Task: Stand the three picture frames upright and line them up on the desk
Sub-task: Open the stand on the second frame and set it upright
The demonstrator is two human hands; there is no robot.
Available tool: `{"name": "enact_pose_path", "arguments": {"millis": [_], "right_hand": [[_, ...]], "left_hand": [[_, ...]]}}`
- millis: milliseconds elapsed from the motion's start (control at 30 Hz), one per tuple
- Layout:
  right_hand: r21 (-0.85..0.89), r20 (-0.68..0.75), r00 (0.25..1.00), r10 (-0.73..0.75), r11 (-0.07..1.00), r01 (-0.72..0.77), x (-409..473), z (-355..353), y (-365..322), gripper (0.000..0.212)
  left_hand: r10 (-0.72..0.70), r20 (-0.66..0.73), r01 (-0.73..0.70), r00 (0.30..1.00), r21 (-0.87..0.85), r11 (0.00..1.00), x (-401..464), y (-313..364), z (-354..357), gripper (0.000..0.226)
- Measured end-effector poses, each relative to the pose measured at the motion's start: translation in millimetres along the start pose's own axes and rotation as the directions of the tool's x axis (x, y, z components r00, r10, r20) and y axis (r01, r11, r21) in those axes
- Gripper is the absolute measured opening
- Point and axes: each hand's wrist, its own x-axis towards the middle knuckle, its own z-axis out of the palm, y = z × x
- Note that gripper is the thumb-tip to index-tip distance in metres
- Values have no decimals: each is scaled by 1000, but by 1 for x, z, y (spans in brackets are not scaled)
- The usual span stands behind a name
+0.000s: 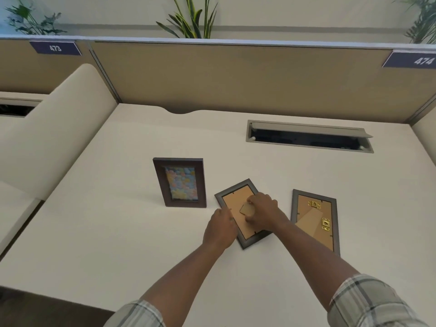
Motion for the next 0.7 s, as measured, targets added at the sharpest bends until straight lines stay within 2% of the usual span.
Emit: {"name": "enact_pose_path", "arguments": {"millis": [167,333,400,500,633,700], "right_hand": [[3,30,999,-40,999,40,-1,-17,5,54],[241,-48,995,-85,966,94,-10,-42,18,53],[318,-81,991,-109,939,129,-14,-52,18,50],[485,-126,986,-111,860,159,-19,-62,14,46],[640,-150,980,-129,743,196,-23,-69,6,26],[647,-168,978,-128,734,207,-25,-70,2,20]], "left_hand": [[-216,-58,187,975,-314,931,1,-5,0,16],[-385,-73,262,920,-617,742,11,-2,-5,21],[-358,7,273,934,-660,700,19,0,-6,22],[-246,211,321,946,-719,617,30,18,-5,32],[-105,384,397,917,-861,317,36,43,-5,53],[-115,426,441,897,-873,208,40,49,-6,61]]}}
